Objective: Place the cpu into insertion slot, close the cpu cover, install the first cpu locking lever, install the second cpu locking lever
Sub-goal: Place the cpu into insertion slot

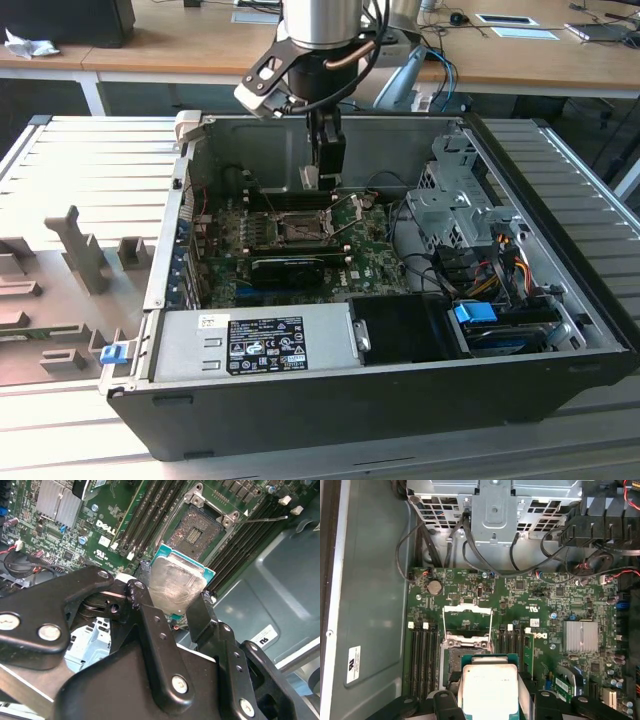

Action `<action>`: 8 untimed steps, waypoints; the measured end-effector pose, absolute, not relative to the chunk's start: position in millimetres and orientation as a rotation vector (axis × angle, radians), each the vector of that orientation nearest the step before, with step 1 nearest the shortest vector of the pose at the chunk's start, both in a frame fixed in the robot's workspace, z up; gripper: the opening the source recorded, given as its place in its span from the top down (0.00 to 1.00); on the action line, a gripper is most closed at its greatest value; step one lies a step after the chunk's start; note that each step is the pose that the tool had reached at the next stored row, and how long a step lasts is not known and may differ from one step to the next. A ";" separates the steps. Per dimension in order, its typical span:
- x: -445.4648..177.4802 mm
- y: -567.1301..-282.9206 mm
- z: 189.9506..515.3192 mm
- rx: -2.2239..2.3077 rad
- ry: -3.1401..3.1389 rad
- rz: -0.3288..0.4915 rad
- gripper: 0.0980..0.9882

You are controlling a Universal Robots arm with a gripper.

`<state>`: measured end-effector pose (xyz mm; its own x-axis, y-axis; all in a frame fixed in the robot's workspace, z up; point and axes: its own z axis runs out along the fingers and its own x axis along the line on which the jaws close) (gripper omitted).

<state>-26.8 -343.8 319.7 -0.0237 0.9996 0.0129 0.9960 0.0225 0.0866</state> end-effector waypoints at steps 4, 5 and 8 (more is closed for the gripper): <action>-26.8 -343.8 318.6 2.164 2.203 0.110 0.51; -26.8 -343.8 318.4 2.165 2.202 0.110 0.51; -26.8 -343.8 316.9 2.173 2.195 0.109 0.51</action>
<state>-26.8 -343.8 316.9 -0.0107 0.9999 0.0130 0.9962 0.0095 0.0865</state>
